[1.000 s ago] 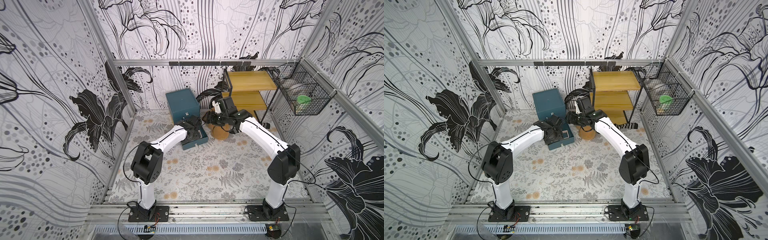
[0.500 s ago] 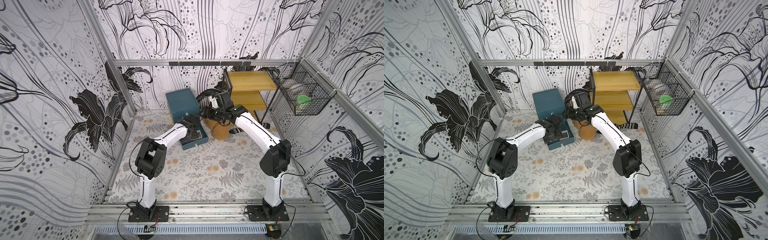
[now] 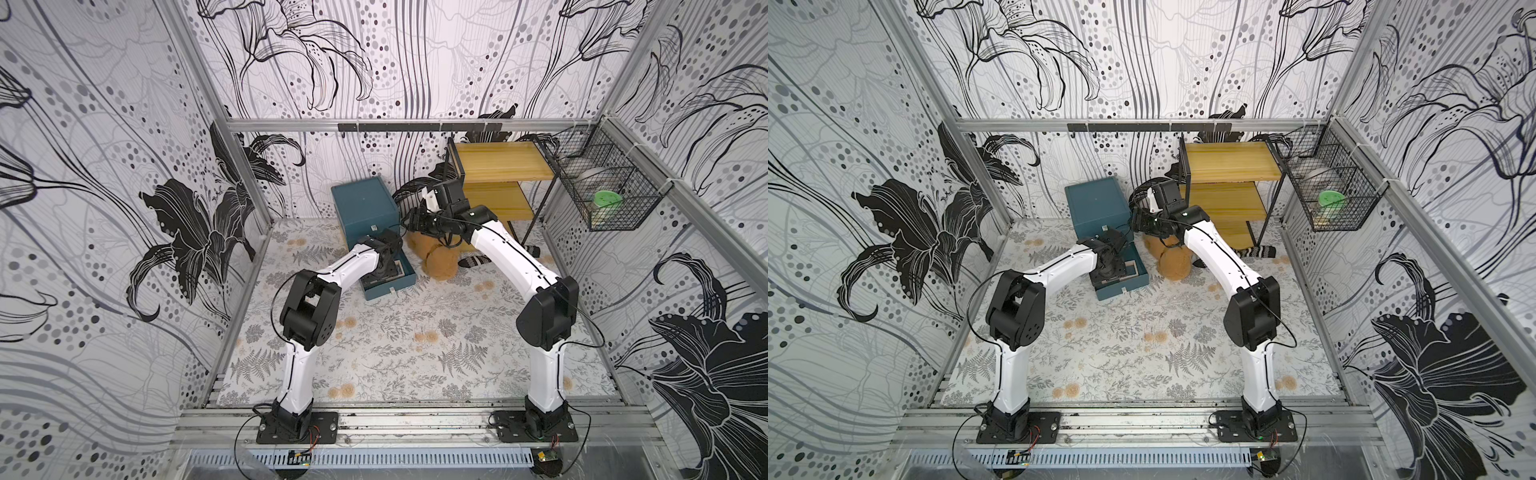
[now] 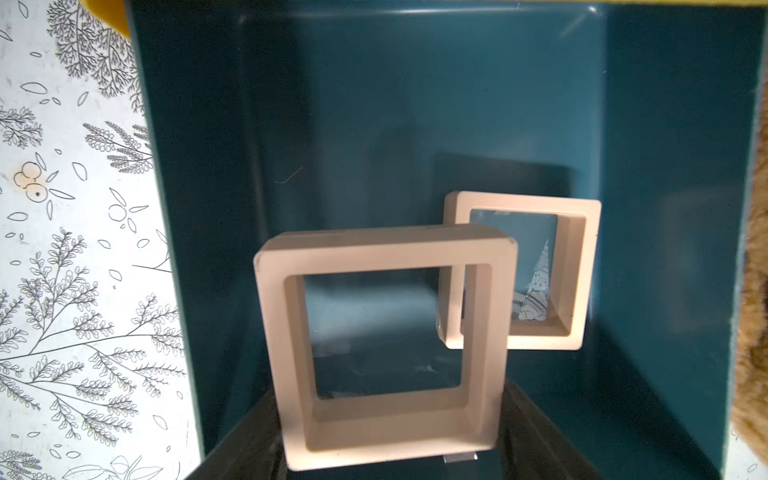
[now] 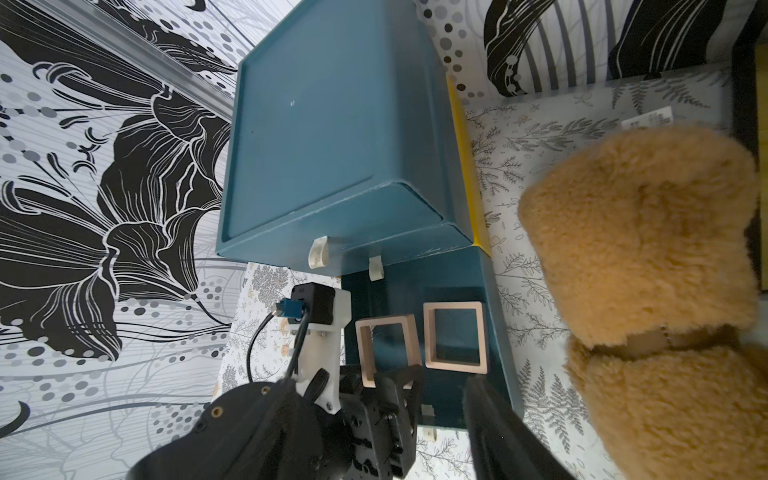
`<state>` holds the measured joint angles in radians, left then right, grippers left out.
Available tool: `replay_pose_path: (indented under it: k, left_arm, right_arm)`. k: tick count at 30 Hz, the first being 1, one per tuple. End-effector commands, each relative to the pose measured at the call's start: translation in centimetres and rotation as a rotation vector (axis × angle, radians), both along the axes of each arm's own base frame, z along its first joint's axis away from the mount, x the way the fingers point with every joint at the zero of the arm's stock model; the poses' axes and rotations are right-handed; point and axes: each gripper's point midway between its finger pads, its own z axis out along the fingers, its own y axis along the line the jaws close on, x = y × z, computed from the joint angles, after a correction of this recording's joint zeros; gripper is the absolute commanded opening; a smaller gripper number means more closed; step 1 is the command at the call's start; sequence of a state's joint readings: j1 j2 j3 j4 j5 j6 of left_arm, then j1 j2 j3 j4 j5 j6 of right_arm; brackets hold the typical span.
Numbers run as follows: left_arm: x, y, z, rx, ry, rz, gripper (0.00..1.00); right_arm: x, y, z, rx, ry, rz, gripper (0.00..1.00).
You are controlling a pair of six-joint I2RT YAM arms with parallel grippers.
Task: Place the brooch boxes into the drawer by color
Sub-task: Place the brooch box in the drawer.
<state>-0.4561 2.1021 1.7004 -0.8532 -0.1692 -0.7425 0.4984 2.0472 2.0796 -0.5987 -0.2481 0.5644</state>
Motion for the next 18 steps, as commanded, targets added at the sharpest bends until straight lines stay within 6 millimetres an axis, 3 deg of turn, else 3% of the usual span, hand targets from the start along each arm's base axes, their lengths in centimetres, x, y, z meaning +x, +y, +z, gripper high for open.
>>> replay_pose_path:
  k: [1, 8, 18]
  left_arm:
    - [0.4, 0.6, 0.0, 0.033, 0.015, 0.003, 0.51]
    - [0.4, 1.3, 0.2, 0.06, 0.023, 0.018, 0.51]
    - [0.3, 1.4, -1.3, 0.068, 0.067, 0.017, 0.55]
  right_arm:
    - [0.1, 0.4, 0.2, 0.021, 0.015, 0.005, 0.69]
    - [0.2, 0.4, -0.2, 0.022, 0.022, 0.004, 0.7]
    - [0.3, 0.6, -0.1, 0.03, 0.022, 0.005, 0.7]
